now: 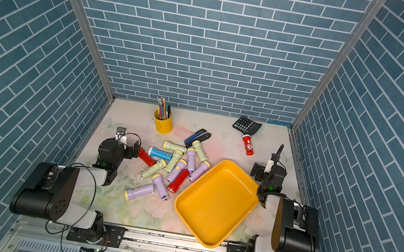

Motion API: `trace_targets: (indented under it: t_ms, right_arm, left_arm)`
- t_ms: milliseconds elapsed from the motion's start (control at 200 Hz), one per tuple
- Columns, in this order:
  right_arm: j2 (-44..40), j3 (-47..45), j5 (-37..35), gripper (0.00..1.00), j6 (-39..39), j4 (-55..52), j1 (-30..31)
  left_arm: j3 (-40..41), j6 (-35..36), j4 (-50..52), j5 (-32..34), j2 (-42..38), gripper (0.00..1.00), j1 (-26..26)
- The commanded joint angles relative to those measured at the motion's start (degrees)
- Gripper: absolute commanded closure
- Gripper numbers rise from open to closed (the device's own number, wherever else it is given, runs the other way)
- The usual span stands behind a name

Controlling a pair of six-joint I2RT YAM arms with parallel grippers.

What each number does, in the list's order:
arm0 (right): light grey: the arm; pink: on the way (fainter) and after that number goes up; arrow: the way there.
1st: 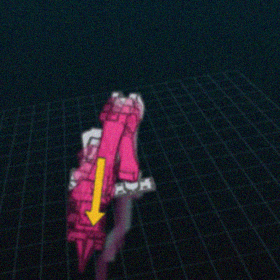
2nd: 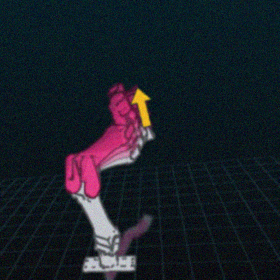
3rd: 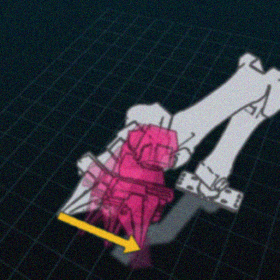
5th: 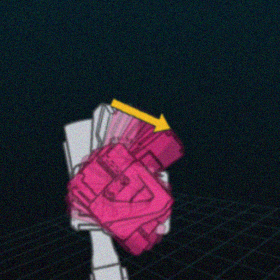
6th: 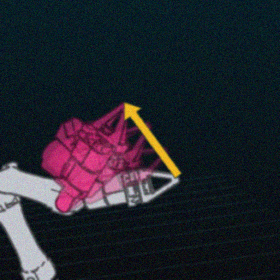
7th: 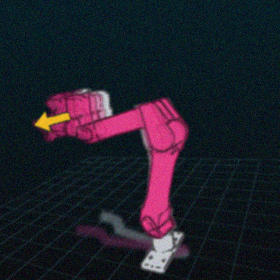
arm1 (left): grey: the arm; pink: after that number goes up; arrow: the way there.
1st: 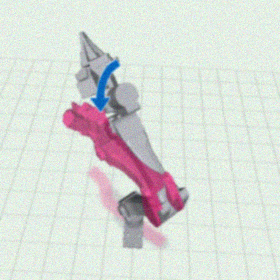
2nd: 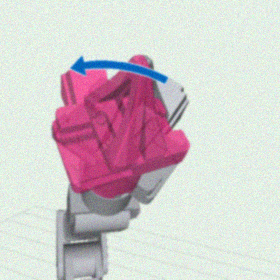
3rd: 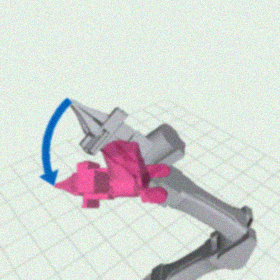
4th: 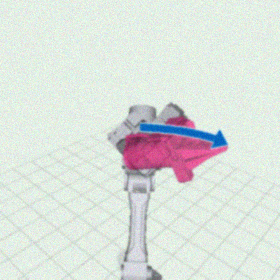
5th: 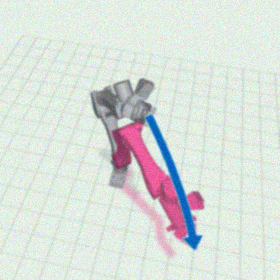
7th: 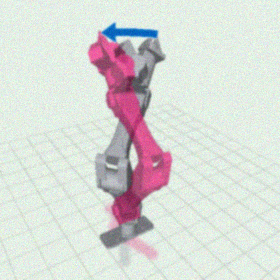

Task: Put the flashlights into the storage boxes
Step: Adjust the storage box at the center of the board.

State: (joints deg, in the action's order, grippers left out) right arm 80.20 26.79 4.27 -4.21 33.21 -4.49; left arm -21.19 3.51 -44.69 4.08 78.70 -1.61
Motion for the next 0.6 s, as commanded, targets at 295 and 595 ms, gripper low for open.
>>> trace_targets:
  t_ms: [295,595]
  right_arm:
    - [-8.36,31.12,-4.68,0.01,-11.6,-60.03,10.28]
    - [-6.3,36.11,-1.6,0.01,-34.77,-76.25,25.04]
  left_arm:
    - [-16.67,-9.2,44.46,-9.95,-23.52,0.13,0.13]
    - [-29.7,-11.57,72.69,-11.99,-16.5,0.19,-5.1]
